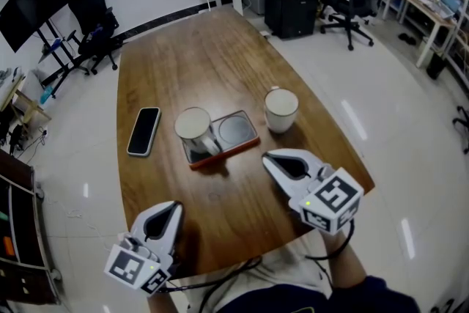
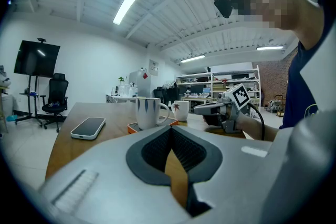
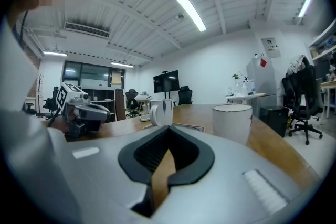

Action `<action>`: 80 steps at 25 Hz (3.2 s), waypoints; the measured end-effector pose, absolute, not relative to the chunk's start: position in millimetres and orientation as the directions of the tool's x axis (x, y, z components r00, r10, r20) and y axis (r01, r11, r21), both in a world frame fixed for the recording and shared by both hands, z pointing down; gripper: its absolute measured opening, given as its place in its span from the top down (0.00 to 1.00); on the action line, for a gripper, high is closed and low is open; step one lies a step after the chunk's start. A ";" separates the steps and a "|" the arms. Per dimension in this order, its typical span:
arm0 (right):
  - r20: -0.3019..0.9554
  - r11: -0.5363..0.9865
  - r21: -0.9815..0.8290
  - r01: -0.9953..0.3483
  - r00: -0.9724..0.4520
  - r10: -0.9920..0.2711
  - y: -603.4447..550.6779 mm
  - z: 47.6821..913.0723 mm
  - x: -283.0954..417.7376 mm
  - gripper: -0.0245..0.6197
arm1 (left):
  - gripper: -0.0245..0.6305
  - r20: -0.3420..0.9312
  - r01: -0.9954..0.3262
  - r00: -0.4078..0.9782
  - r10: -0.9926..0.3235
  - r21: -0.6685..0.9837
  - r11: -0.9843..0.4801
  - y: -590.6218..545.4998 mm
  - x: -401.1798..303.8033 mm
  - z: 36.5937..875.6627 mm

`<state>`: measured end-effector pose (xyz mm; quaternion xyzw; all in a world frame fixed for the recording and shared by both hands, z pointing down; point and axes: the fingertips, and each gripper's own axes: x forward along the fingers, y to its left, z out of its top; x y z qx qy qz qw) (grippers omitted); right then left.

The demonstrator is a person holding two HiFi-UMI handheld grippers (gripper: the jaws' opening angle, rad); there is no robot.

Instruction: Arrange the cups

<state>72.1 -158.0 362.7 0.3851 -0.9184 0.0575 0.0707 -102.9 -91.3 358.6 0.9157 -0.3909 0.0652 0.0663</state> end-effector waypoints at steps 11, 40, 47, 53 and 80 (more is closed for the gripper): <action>0.184 0.696 -0.056 -0.715 -0.693 -0.697 -161.1 364.2 126.6 0.95 | 0.96 0.176 -0.726 0.684 -0.708 0.067 -0.685 -92.0 -102.0 359.0; 0.206 0.732 -0.047 -0.680 -0.723 -0.659 -287.0 371.4 127.6 0.12 | 0.96 0.175 -0.725 0.685 -0.707 0.071 -0.685 -93.5 -99.7 360.6; 0.196 0.705 -0.045 -0.707 -0.699 -0.688 -288.5 369.2 131.2 0.35 | 0.96 0.171 -0.725 0.686 -0.708 0.070 -0.685 -94.5 -99.8 359.2; 0.172 0.704 -0.033 -0.709 -0.698 -0.695 -279.2 364.8 131.5 0.36 | 0.96 0.172 -0.730 0.680 -0.712 0.068 -0.680 -94.2 -98.6 360.8; -0.002 0.901 -0.004 -0.434 -0.901 -0.434 -269.5 334.4 23.5 0.36 | 0.96 0.170 -0.757 0.651 -0.740 0.080 -0.648 -93.9 -101.7 359.5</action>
